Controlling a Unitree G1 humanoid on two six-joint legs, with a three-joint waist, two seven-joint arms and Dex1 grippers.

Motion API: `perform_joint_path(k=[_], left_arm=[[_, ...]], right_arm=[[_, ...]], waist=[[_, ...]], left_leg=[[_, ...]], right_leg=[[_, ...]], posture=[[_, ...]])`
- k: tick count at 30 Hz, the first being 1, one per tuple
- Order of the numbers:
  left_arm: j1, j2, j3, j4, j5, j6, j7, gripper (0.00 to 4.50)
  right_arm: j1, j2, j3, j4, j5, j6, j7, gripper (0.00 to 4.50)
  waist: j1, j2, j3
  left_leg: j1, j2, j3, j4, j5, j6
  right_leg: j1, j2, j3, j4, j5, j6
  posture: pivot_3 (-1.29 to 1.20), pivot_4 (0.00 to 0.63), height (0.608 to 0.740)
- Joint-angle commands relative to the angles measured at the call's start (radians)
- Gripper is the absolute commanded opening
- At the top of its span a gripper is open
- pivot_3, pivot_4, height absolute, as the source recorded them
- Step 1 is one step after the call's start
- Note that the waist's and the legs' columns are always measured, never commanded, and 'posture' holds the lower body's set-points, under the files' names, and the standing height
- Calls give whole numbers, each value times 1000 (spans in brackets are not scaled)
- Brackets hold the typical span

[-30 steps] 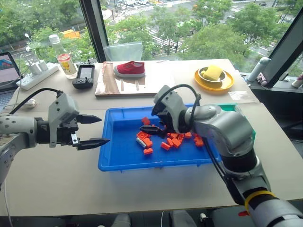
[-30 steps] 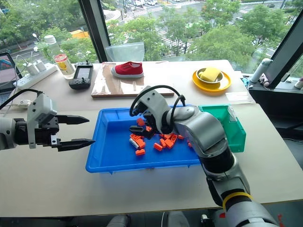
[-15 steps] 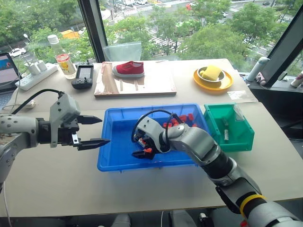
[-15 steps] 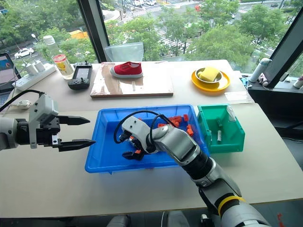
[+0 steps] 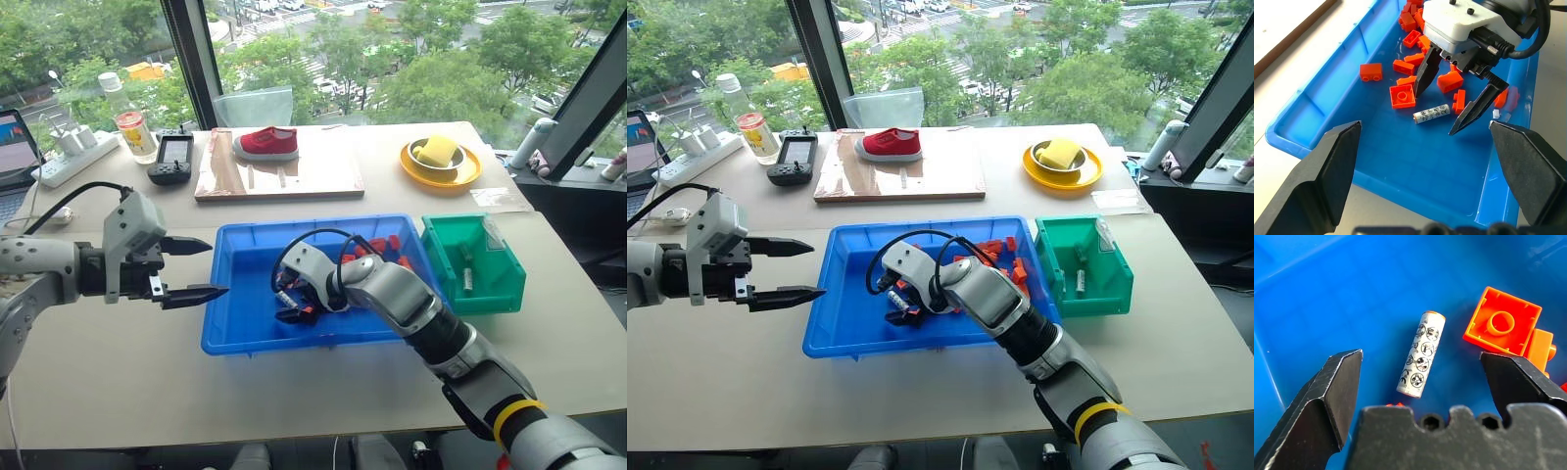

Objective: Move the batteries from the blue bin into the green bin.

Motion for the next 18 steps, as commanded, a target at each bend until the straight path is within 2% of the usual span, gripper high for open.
perform_joint_path(k=[1, 2, 5, 10, 14, 18], left_arm=[[-17, -1, 13, -5, 5, -23, -3, 4500], [-16, -1, 13, -6, 4, -22, -3, 4500], [-15, 0, 16, -7, 4, -20, -2, 4500], [-12, -1, 20, -10, 2, -17, 1, 4500], [-8, -4, 20, -17, 0, -14, 7, 4500], [-9, -7, 24, -21, -6, -8, 9, 4500]], right_arm=[[1, 11, 16, -5, -16, -11, 13, 3185], [4, 13, 18, -6, -20, -11, 12, 2964], [12, 19, 23, -12, -29, -9, 12, 1702], [19, 23, 33, -21, -43, -5, 15, 265], [19, 19, 3, -64, -40, 17, 12, 269], [8, 3, -104, -164, -6, 71, 2, 269]], waist=[[0, 0, 0], [0, 0, 0], [-1, 0, 0], [-1, 0, 0], [-1, 0, 0], [0, 0, 0]], left_leg=[[0, 0, 0, 0, 0, 0], [0, 0, 0, 0, 0, 0], [0, 0, 0, 0, 0, 0], [0, 0, 0, 0, 0, 0], [0, 0, 0, 0, 0, 0], [0, 0, 0, 0, 0, 0]], right_leg=[[0, 0, 0, 0, 0, 0], [0, 0, 0, 0, 0, 0], [0, 0, 0, 0, 0, 0], [0, 0, 0, 0, 0, 0], [0, 0, 0, 0, 0, 0], [0, 0, 0, 0, 0, 0]], posture=[[0, 150, 740], [0, 150, 740], [0, 150, 740], [0, 150, 740], [0, 150, 740], [0, 150, 740]])
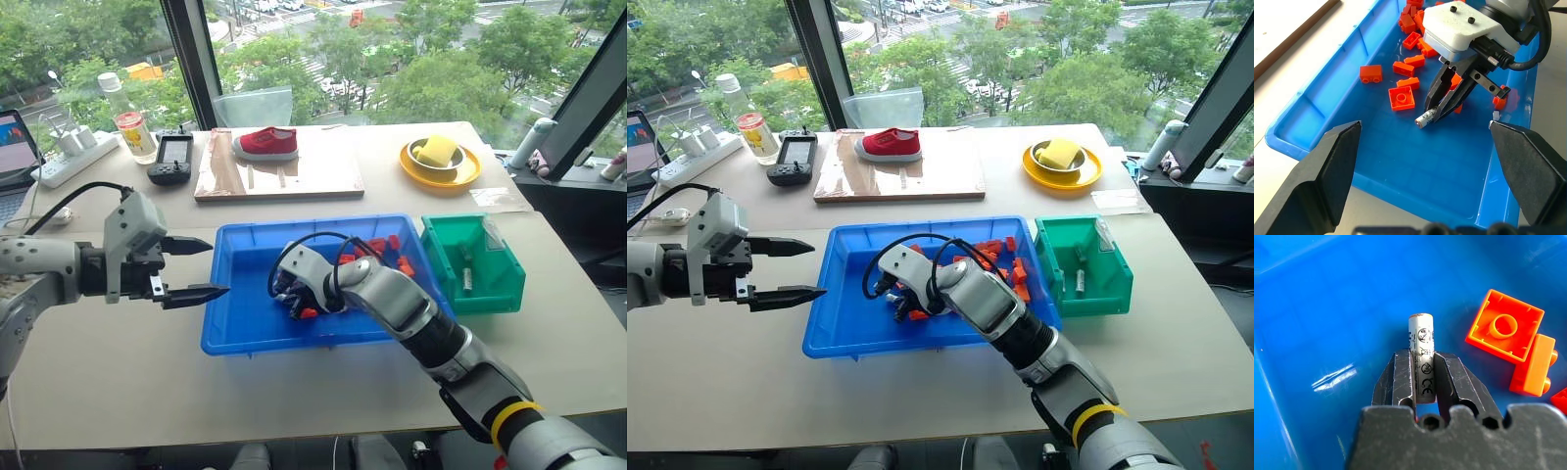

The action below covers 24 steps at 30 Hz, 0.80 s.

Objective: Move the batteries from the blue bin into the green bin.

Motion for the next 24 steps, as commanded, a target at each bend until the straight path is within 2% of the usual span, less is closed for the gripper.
perform_joint_path(k=[1, 5, 8, 10, 11, 14, 17, 20, 24], left_arm=[[-7, 2, 25, -18, -4, -9, 3, 4500], [-6, 3, 26, -20, -6, -9, 4, 4500], [-1, 0, 25, -21, -5, -9, 5, 4500], [1, -3, 22, -21, -3, -11, 6, 4500], [0, -4, 20, -21, -3, -11, 7, 4500], [-4, -10, 14, -20, -2, -12, 8, 4500], [-8, -17, 4, -15, 3, -19, 7, 4500], [-15, -23, -4, -11, 6, -22, 7, 4500], [-22, -30, -12, -10, 7, -24, 6, 4500]], right_arm=[[-18, -7, -124, -121, 37, 54, -10, 269], [-69, -49, -293, -249, 77, 176, -32, 269], [-138, -110, -477, -361, 128, 304, -22, 269], [-162, -152, -564, -383, 144, 357, -23, 269], [-155, -213, -591, -378, 136, 364, -27, 269], [-70, -438, -646, -313, 82, 331, -47, 269], [78, -629, -673, -243, 36, 262, -59, 269], [205, -710, -677, -234, 29, 229, -56, 269], [296, -685, -682, -242, 43, 228, -69, 269]], waist=[[0, 0, 0], [2, 0, 0], [4, 0, 0], [5, 0, 0], [6, 0, 0], [24, 0, 0], [43, 0, 0], [46, 0, 0], [24, 0, 0]], left_leg=[[0, 0, 0, 0, 0, 0], [0, 0, 0, 0, 0, 0], [-1, 0, 0, 0, 0, 0], [-1, 0, 0, 0, 0, 0], [-1, 0, 0, 0, 0, 0], [0, 0, 0, 0, 0, 0], [-1, -2, 1, 0, 0, 0], [-1, -2, 3, 0, -1, 2], [0, -1, 4, 0, -2, 4]], right_leg=[[0, 0, 0, 0, 0, 0], [0, 0, 0, 0, 0, 0], [0, 0, 0, 0, 0, 0], [0, 0, 0, 0, 0, 0], [0, 0, 0, 0, 0, 0], [1, -1, 0, -1, 0, 0], [3, -2, 0, -4, 0, 0], [2, -2, 1, -4, 0, 0], [1, -1, 3, -3, 0, 0]], posture=[[0, 150, 740], [0, 150, 740], [0, 150, 740], [0, 150, 740], [0, 150, 740], [0, 150, 740], [0, 150, 740], [0, 150, 740], [0, 150, 740]])
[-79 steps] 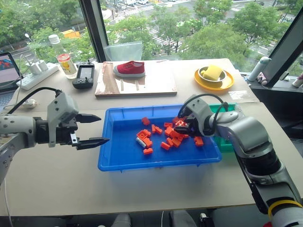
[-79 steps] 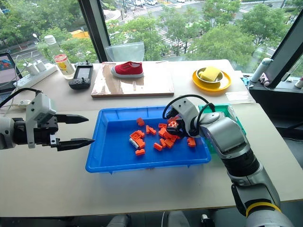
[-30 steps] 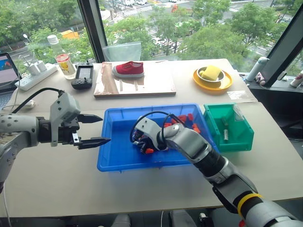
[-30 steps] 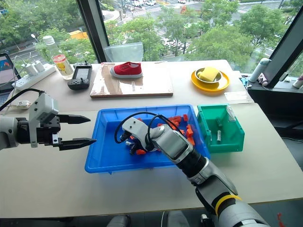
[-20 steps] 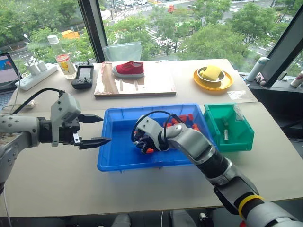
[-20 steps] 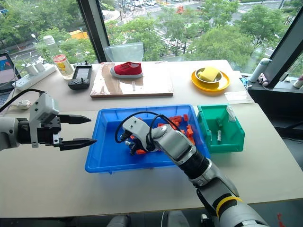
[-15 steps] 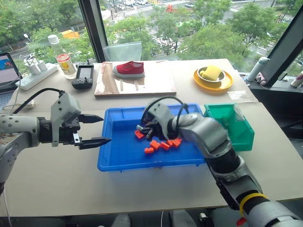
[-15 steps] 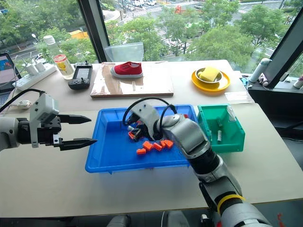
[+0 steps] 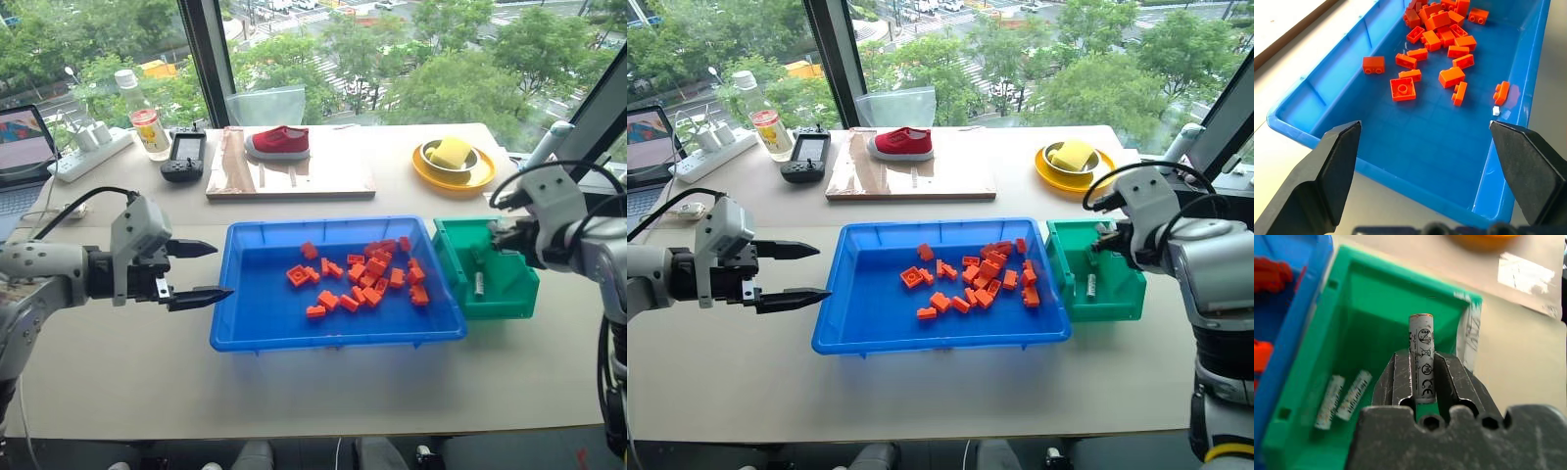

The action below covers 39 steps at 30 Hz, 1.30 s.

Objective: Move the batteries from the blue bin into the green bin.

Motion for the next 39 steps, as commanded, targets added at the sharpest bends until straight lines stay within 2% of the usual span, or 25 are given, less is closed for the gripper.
perform_joint_path(k=[1, 2, 3, 4, 12, 17, 19, 21, 24, 28, 31, 34, 39], left_arm=[[-20, -2, 8, -9, 5, -23, 0, 4500], [-22, -3, 7, -8, 5, -24, -1, 4500], [-24, -4, 6, -8, 4, -24, -1, 4500], [-25, -5, 5, -8, 4, -24, -1, 4500], [-34, -15, 9, -12, -4, -18, 2, 4500], [-56, -34, 25, -20, -37, -3, 12, 4500], [-66, -42, 30, -20, -54, 7, 18, 4500], [-63, -48, 25, -24, -56, 8, 22, 4500], [-56, -64, 18, -35, -62, 8, 34, 4500], [-45, -84, 21, -51, -75, 12, 53, 4500], [-17, -81, 22, -55, -53, -4, 59, 4500], [-12, -81, 29, -59, -63, -2, 66, 4500], [-15, -69, 24, -43, -58, -6, 55, 4500]], right_arm=[[27, 18, -24, -39, 9, -39, -17, 769], [35, 30, -27, -42, 10, -44, -21, 1285], [39, 36, -27, -43, 9, -47, -25, 1485], [41, 38, -28, -43, 8, -51, -28, 1942], [11, -3, -55, -53, 23, -71, -13, 4490], [-99, -48, -132, -117, 130, -100, 93, 4490], [-111, -26, -191, -224, 230, -266, 219, 4490], [-56, 11, -246, -324, 360, -288, 312, 4490], [52, 20, -232, -382, 403, -328, 351, 4490], [161, 58, -218, -383, 394, -413, 327, 4490], [252, 81, -168, -373, 323, -511, 283, 4490], [277, 122, -174, -390, 342, -540, 251, 4490], [291, 121, -171, -377, 328, -562, 214, 4490]], waist=[[-3, 0, 0], [-3, 0, 0], [-3, 0, 0], [-1, 0, 0], [9, 0, 0], [11, 1, 0], [12, 1, 0], [12, 0, 0], [22, -2, -1], [33, -2, -1], [32, -2, -1], [26, -2, -1], [26, -1, 0]], left_leg=[[0, 0, 0, 0, 0, 0], [0, 0, 0, 0, 0, 0], [0, 0, 0, 0, 0, 0], [0, 0, 0, 0, 0, 0], [-1, -1, 0, 1, 0, 0], [-1, 0, 0, 1, 0, 0], [-1, 0, 0, 1, 0, 0], [0, 0, -1, 1, 0, 0], [0, 1, -2, 1, 0, 1], [-1, -1, -1, 4, 0, 0], [0, -1, -1, 4, 0, 0], [-1, -1, -1, 4, 0, 0], [0, -1, -1, 4, 0, 0]], right_leg=[[0, 0, 0, 0, 0, 0], [0, 0, 0, 0, 0, 0], [0, 0, 0, 0, 0, 0], [0, 0, 0, 0, 0, 0], [1, -1, 0, -1, 0, 0], [1, -1, 0, -1, 0, 0], [1, 0, 0, -1, 0, 0], [1, 0, -1, -1, 0, 0], [4, 0, -3, -3, 0, 0], [4, -2, -2, -3, 0, 0], [4, -1, -2, -2, 0, 0], [4, -1, -2, -2, 0, 0], [4, -1, -2, -1, 0, 0]], posture=[[0, 150, 740], [0, 150, 740], [0, 150, 740], [0, 150, 740], [0, 150, 740], [0, 150, 740], [0, 150, 740], [0, 150, 740], [0, 150, 740], [0, 150, 740], [0, 150, 740], [0, 150, 740], [0, 150, 740]])
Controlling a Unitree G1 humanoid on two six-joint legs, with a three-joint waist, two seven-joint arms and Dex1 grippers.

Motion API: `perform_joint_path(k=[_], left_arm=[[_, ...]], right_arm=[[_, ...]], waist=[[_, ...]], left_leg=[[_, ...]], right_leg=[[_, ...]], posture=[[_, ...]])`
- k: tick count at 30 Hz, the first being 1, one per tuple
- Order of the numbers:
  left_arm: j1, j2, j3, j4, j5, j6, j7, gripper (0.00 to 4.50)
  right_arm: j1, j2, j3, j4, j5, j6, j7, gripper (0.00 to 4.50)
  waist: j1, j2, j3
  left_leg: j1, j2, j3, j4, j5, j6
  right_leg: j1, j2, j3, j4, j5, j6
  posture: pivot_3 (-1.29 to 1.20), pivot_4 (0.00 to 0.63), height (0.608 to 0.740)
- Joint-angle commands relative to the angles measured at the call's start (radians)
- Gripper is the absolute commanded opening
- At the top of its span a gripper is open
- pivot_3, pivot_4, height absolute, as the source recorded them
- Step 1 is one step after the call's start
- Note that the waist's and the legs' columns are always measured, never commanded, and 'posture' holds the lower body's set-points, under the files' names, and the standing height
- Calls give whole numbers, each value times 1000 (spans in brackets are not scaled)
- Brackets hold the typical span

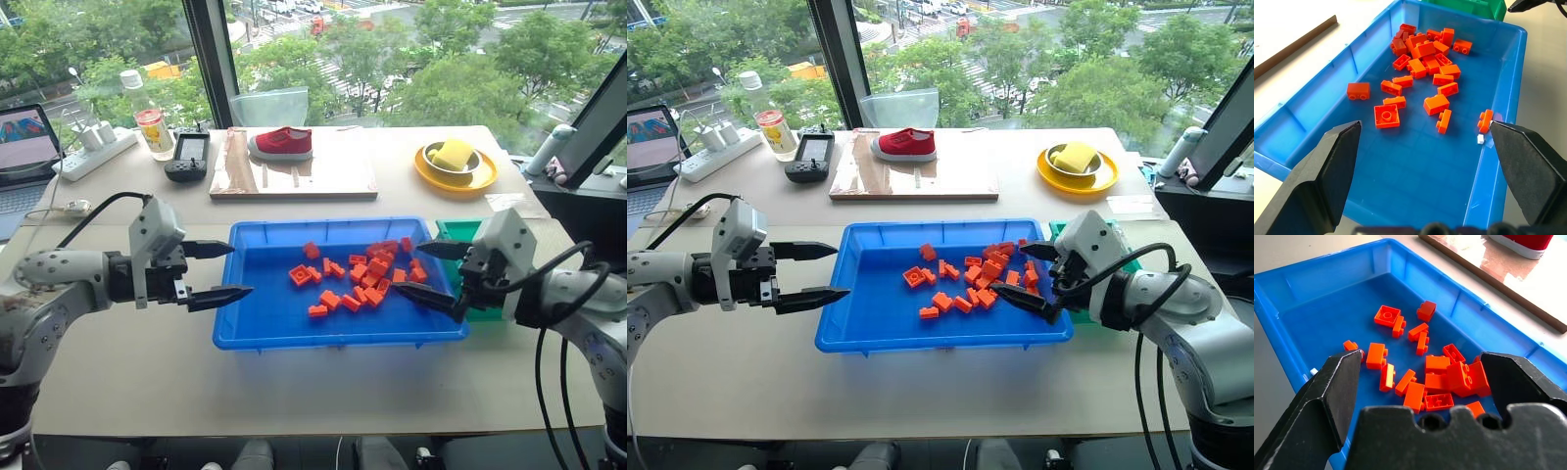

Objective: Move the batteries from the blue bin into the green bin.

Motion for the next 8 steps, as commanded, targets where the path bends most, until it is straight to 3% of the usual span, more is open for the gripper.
perform_joint_path(k=[1, 8], left_arm=[[-9, 19, 28, -4, 5, -19, -12, 4500], [-49, 2, 22, 24, -17, -4, -11, 4500]], right_arm=[[6, -13, -19, -19, 3, -37, -19, 4490], [34, -35, -10, -7, -19, -62, -37, 4490]], waist=[[0, 0, 0], [1, 0, 0]], left_leg=[[0, 0, 0, 0, 0, 0], [0, 0, 0, 0, 0, 0]], right_leg=[[0, 0, 0, 0, 0, 0], [0, 0, 0, 0, 0, 0]], posture=[[0, 150, 740], [0, 150, 740]])
